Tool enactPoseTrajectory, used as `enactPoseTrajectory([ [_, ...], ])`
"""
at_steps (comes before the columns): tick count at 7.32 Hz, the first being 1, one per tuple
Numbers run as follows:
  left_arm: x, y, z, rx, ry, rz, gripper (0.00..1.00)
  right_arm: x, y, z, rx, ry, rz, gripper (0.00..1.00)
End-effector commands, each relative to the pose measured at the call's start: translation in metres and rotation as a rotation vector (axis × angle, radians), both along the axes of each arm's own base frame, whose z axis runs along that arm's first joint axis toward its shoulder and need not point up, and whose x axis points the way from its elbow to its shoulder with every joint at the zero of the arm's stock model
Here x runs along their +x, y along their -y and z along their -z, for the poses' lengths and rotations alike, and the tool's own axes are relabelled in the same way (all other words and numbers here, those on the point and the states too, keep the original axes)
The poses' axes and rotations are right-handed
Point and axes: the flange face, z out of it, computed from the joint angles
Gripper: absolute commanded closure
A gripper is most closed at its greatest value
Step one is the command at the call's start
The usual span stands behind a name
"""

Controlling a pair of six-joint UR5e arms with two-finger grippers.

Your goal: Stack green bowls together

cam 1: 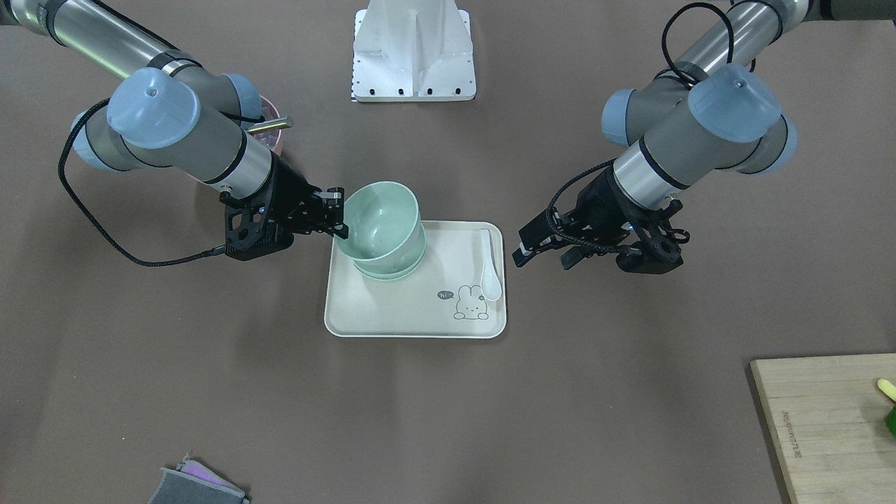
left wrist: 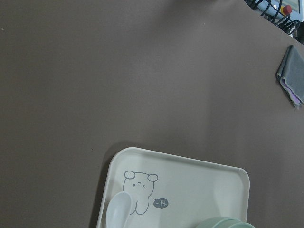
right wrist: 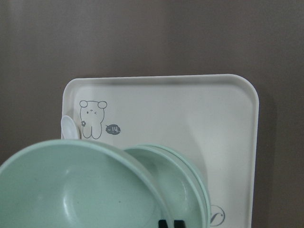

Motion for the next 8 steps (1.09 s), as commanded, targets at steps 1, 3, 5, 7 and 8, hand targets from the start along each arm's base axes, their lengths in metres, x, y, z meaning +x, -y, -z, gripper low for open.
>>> enactPoseTrajectory([
  [1,0.0002,0.0010,-0.0008,-0.002,0.003,0.002,0.02,-0.0075,-0.0002,-0.0108,-0.019,-0.017,0.002,1.00],
  [3,0.0004,0.0014,-0.0016,-0.003,0.004,0.004,0.02,-0.0110,-0.0041,-0.0113,-0.023,-0.018,0.010,1.00],
  [5,0.0006,0.0017,-0.0022,-0.004,0.005,0.004,0.02,-0.0159,-0.0078,-0.0120,-0.021,-0.020,0.019,1.00],
  [7,0.0006,0.0017,-0.0023,-0.004,0.005,0.004,0.02,-0.0160,-0.0078,-0.0161,-0.027,-0.026,0.019,0.10],
  [8,0.0006,0.0017,-0.0023,-0.004,0.005,0.004,0.02,-0.0153,-0.0071,-0.0206,-0.020,-0.031,0.009,0.00],
])
